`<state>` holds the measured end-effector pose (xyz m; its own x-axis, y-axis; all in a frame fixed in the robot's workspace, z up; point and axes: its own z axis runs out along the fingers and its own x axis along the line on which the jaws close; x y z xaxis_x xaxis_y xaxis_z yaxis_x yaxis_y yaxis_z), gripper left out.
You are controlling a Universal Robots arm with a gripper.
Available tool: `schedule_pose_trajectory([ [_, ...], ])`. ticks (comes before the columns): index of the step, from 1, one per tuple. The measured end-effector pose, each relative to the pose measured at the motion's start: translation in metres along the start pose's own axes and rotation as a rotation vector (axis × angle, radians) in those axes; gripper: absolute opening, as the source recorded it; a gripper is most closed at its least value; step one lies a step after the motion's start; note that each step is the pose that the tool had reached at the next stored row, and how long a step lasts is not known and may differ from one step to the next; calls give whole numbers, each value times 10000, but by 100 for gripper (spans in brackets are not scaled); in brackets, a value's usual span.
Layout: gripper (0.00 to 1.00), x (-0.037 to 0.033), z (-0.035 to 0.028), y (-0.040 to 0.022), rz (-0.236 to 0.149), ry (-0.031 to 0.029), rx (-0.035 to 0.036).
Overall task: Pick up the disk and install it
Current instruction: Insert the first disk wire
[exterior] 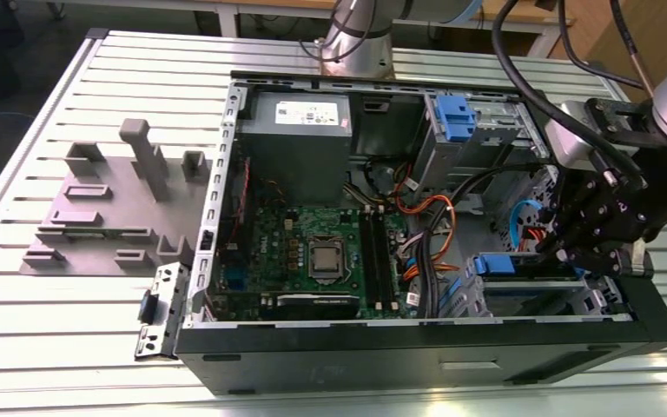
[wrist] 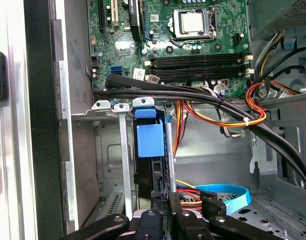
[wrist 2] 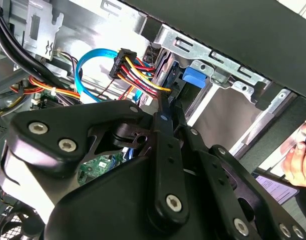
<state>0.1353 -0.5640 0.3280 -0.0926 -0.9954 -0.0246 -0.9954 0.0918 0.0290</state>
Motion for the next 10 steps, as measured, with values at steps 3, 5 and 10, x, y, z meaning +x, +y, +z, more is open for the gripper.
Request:
schedule_pose_trajectory([
  [3,17,0,0,0,1,-1,0],
  [5,18,0,2,0,1,-4,-1],
  [10,24,-1,-12,0,1,3,0],
])
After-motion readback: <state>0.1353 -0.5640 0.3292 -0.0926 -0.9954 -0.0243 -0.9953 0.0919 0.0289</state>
